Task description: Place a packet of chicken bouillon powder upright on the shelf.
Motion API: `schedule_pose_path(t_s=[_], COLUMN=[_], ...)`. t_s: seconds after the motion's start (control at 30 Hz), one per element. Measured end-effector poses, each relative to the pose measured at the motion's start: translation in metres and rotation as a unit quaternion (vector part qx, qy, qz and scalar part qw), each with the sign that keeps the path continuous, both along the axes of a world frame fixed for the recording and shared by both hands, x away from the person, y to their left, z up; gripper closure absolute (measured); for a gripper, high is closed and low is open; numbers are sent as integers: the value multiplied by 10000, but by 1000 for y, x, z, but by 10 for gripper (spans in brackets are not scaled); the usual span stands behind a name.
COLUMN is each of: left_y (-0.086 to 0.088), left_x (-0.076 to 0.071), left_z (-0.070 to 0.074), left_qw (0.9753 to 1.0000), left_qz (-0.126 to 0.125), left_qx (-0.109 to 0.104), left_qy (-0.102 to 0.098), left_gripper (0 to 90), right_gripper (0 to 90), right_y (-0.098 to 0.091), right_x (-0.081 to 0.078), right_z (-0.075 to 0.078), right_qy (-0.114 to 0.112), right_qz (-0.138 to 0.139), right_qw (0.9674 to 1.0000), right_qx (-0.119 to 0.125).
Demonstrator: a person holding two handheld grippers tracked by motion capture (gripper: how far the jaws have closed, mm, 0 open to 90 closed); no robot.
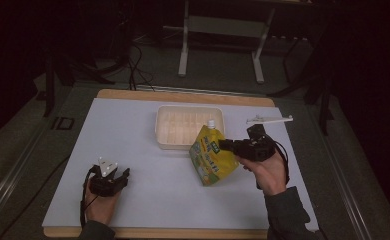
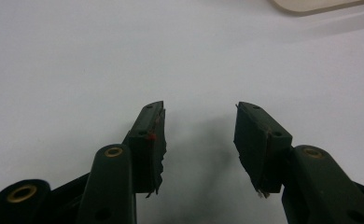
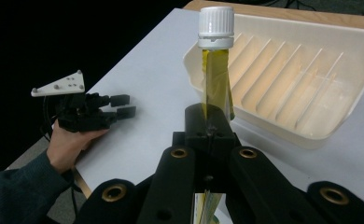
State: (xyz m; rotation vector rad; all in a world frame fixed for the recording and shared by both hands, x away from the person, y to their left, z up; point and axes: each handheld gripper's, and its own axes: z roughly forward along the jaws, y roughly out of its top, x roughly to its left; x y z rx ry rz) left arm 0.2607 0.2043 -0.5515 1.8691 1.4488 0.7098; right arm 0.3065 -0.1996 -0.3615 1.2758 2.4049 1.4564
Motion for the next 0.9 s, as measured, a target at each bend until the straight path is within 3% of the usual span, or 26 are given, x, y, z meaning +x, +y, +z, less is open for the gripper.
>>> schedule_pose_path(t_s=[0.9], left_y=[-1], left_x=[-1], left_z=[0], left_qw=[9999], left_qz=[-102], left_qx=[-45], left_qy=[-73], left_gripper=[534], right_gripper=[900], right_y=[-7], right_x=[15], right_z=[20], right_qy=[-231], right_qz=[-484], right_qw=[9985], right_qx=[128])
